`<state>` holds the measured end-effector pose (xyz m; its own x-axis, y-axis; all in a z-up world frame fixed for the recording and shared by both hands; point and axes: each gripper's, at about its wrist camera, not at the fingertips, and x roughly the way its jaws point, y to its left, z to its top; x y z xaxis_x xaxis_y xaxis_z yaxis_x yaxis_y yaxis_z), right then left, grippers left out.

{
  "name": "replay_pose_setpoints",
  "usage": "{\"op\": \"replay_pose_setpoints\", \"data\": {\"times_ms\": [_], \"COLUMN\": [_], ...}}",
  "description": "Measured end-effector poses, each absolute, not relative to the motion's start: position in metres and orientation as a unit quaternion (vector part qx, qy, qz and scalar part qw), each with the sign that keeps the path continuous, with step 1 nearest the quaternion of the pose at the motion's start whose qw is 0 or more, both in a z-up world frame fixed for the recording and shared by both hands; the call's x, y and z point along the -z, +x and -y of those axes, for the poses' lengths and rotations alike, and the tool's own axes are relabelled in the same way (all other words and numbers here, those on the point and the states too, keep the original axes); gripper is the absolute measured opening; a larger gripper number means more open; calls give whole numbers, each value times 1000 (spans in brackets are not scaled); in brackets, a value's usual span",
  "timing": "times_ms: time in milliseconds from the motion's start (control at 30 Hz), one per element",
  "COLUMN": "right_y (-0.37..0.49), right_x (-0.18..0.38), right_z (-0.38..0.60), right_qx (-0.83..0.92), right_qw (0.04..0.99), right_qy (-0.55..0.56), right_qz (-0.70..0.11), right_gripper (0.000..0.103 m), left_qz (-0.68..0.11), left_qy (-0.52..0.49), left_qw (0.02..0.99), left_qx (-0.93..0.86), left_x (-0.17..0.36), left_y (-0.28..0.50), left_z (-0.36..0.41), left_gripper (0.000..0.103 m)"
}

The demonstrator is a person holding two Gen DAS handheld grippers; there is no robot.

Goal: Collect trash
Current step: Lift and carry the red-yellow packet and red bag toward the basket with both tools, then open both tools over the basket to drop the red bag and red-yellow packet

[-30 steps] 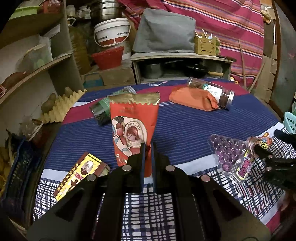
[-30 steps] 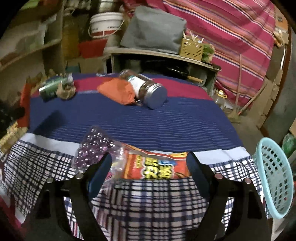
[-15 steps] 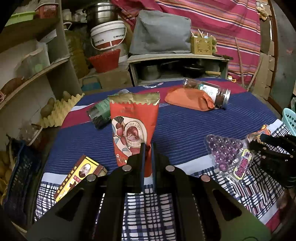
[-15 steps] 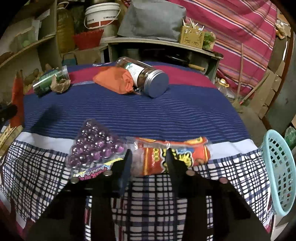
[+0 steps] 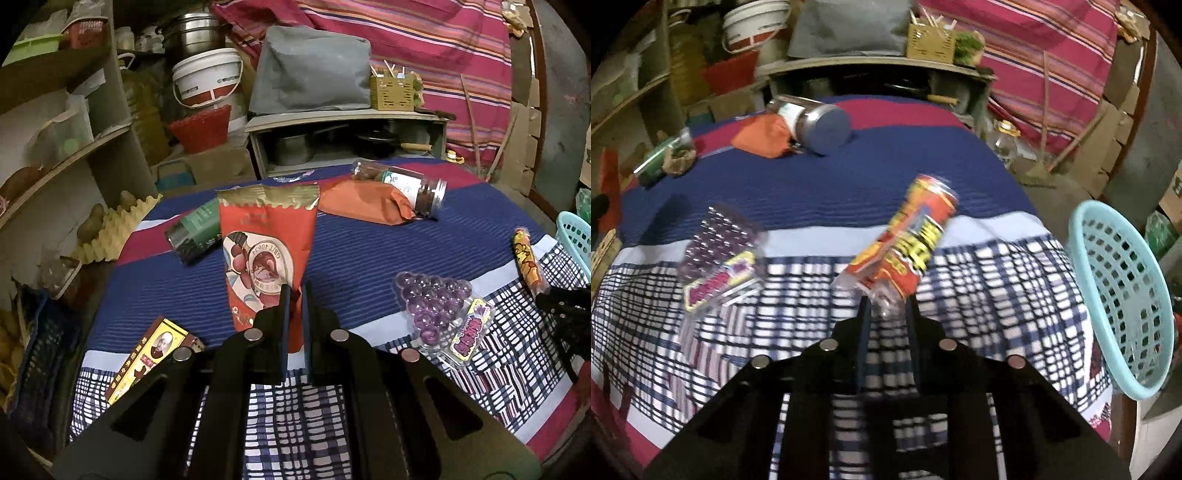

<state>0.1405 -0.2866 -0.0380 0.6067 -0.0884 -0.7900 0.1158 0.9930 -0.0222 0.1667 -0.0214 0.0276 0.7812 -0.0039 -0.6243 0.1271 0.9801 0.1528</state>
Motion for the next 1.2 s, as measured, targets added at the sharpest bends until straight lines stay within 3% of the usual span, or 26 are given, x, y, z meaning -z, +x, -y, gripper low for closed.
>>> {"op": "replay_pose_setpoints", "data": {"times_ms": [33, 100, 133, 167, 600, 667, 933, 1200], "right_y": [140, 140, 139, 140, 175, 180, 152, 94], "right_x": [37, 36, 35, 35, 39, 46, 32, -13], "right_z": [287, 285, 284, 281, 287, 286, 302, 351], "right_qx": [56, 55, 57, 60, 81, 73, 54, 48], "right_qw": [898, 902, 904, 907, 911, 904, 916, 943], "right_qy": [17, 17, 15, 12, 37, 39, 68, 79], "right_qz": [-437, -428, -423, -416, -403, -420, -392, -321], "right_gripper": [24, 46, 71, 76, 74, 52, 40, 40], "left_qz": [-329, -330, -331, -332, -336, -338, -334, -293], "left_qy": [94, 95, 95, 95, 98, 100, 100, 124], "left_qw": [939, 938, 938, 938, 936, 935, 937, 945], "left_qx": [36, 36, 36, 35, 33, 33, 29, 76], "left_x": [-27, -27, -26, -26, -22, -20, -26, -46], "left_y": [167, 168, 169, 169, 173, 174, 175, 146], "left_z": [21, 21, 21, 21, 22, 23, 33, 81], "left_gripper": [5, 5, 5, 5, 5, 5, 5, 5]}}
